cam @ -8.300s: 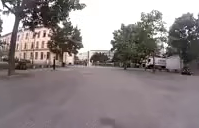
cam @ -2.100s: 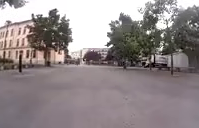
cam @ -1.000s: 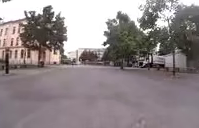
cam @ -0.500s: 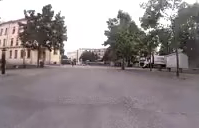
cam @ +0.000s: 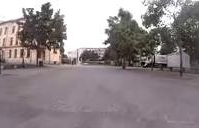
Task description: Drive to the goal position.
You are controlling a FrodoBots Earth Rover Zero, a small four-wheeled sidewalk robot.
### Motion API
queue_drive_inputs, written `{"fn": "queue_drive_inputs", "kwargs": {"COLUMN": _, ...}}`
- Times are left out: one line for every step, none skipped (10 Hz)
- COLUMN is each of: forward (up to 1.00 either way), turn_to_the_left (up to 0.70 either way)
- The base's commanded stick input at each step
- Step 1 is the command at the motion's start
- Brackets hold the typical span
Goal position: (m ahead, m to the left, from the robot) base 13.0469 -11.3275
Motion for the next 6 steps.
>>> {"fn": "queue_drive_inputs", "kwargs": {"forward": 0.6, "turn_to_the_left": 0.0}}
{"fn": "queue_drive_inputs", "kwargs": {"forward": 0.6, "turn_to_the_left": 0.0}}
{"fn": "queue_drive_inputs", "kwargs": {"forward": 0.6, "turn_to_the_left": 0.0}}
{"fn": "queue_drive_inputs", "kwargs": {"forward": 0.6, "turn_to_the_left": 0.0}}
{"fn": "queue_drive_inputs", "kwargs": {"forward": 0.6, "turn_to_the_left": 0.0}}
{"fn": "queue_drive_inputs", "kwargs": {"forward": 0.6, "turn_to_the_left": 0.0}}
